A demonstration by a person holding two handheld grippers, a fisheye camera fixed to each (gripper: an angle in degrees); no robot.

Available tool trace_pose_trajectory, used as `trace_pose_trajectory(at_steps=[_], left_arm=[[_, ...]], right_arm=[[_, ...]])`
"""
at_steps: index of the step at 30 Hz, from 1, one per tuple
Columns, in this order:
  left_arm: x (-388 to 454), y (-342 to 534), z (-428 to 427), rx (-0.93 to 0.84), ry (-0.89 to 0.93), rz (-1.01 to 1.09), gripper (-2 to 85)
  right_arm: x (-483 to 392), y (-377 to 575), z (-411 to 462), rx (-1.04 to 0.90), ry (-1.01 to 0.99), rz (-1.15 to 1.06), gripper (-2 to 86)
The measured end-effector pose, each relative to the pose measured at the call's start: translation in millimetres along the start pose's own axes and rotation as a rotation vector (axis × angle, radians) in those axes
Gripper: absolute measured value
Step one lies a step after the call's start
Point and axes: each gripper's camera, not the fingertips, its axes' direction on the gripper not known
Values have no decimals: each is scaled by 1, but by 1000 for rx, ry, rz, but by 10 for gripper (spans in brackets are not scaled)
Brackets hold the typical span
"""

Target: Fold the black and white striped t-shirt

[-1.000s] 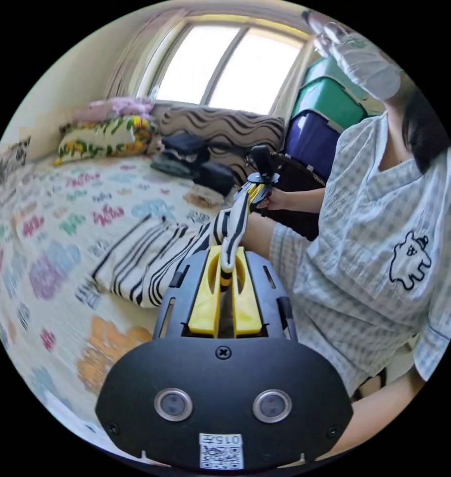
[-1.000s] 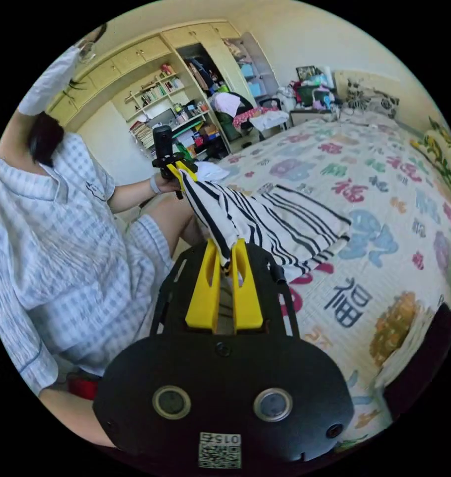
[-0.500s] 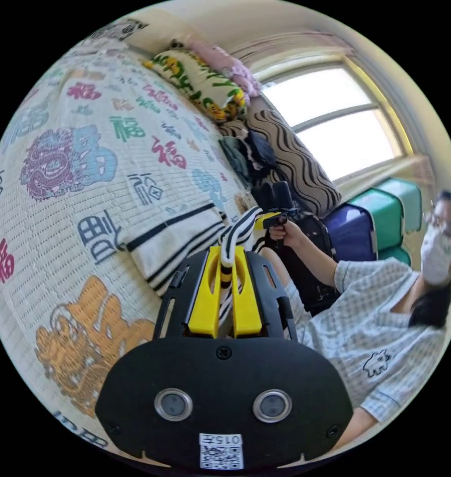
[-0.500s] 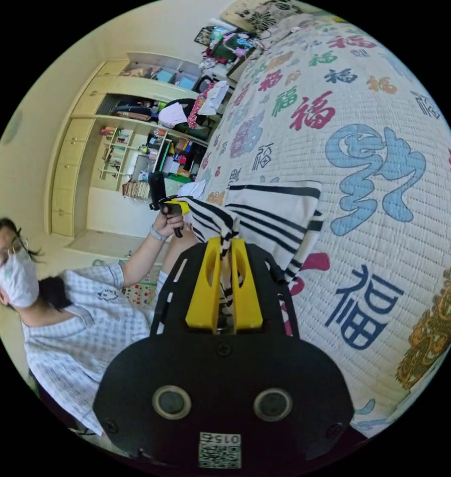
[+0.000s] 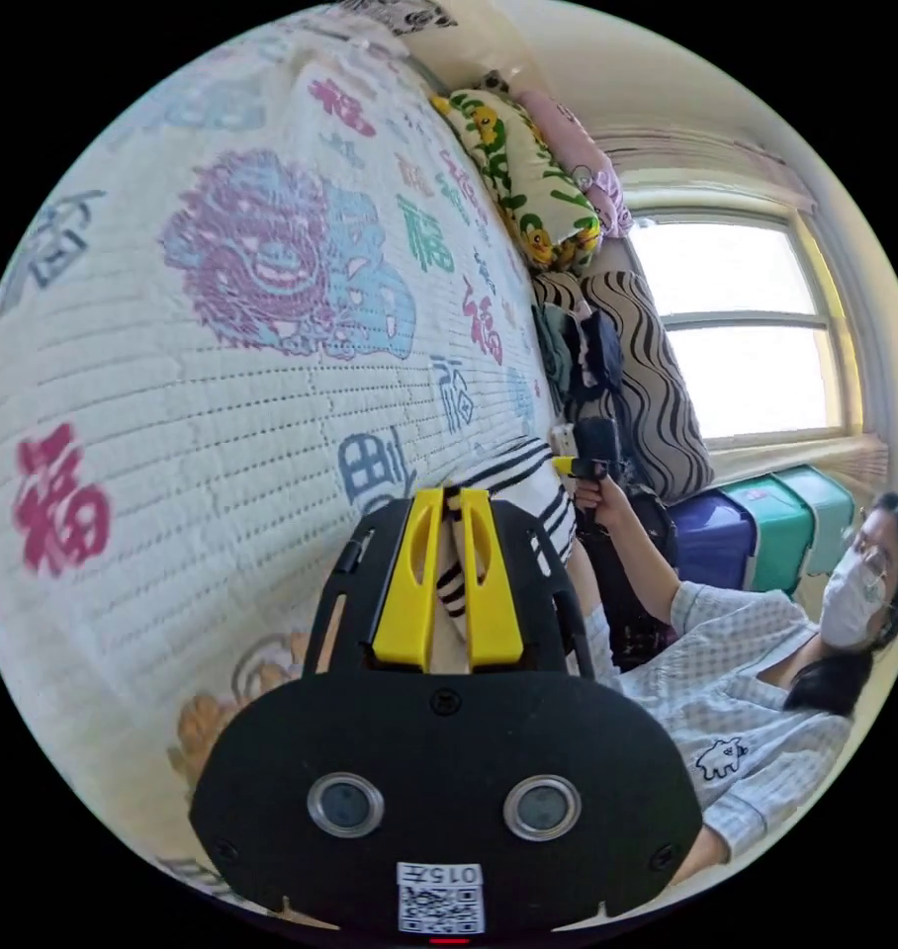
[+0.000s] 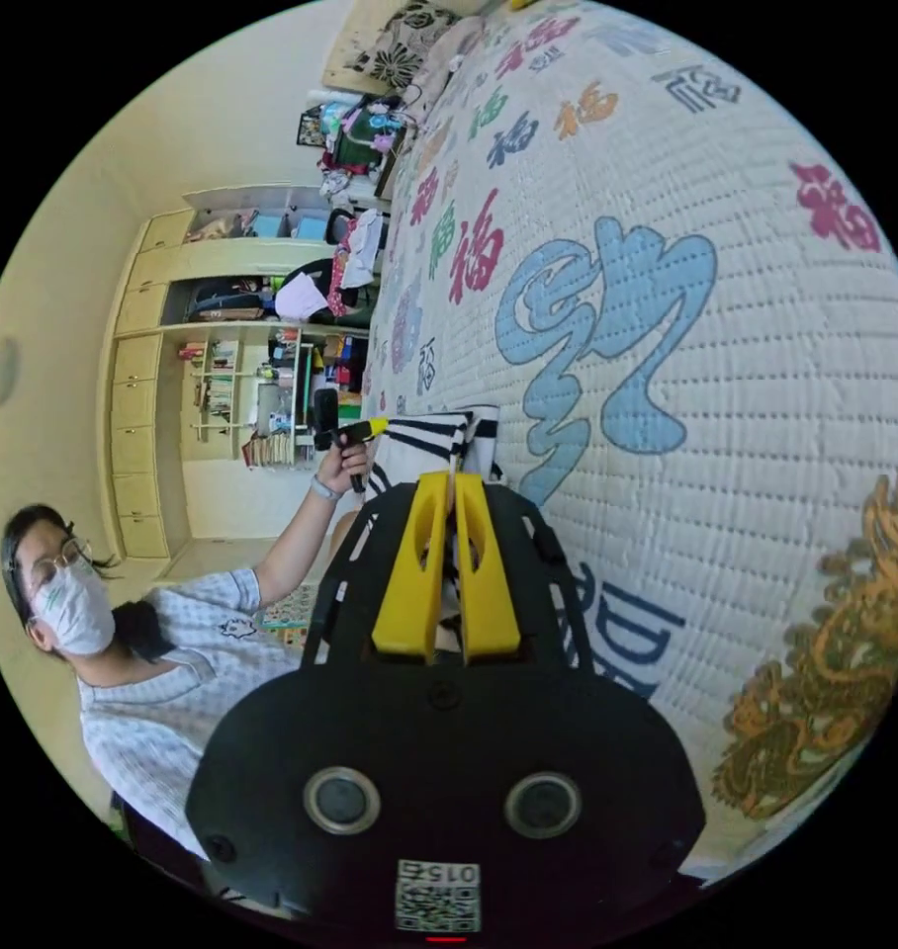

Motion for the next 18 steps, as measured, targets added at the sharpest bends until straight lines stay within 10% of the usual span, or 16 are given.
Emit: trace_pose_trajectory(at_steps=[8, 18], left_arm=[[69, 35, 71, 9, -77, 76, 61], [43, 66, 43, 129, -81, -88, 18]], right_arm=[[-61, 55, 25, 83, 115, -280, -1], [1, 90, -8, 45, 396, -89, 3]])
